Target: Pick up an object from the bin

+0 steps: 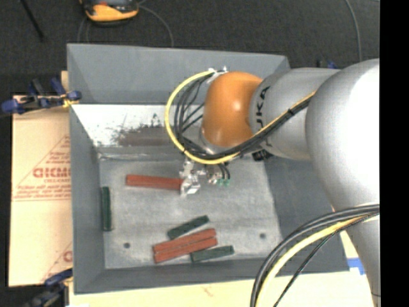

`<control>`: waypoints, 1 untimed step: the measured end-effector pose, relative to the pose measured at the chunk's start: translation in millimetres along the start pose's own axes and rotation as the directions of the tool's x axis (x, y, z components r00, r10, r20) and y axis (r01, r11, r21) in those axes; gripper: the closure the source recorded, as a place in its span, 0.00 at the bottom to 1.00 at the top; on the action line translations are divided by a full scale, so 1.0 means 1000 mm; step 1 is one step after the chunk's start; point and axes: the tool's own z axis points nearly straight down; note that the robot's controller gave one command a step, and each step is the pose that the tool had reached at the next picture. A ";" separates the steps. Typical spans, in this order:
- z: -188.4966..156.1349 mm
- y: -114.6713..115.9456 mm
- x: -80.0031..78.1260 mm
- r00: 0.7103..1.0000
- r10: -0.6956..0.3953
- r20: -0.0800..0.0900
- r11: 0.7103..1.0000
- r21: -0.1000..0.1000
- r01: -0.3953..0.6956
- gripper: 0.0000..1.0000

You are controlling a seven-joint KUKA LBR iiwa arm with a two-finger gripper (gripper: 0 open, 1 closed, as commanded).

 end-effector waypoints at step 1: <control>-0.120 -0.009 -0.011 1.000 0.019 0.000 1.000 0.002 -0.019 1.00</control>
Offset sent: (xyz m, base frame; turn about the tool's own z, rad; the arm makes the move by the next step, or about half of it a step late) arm 0.0000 0.0000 0.0000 0.0000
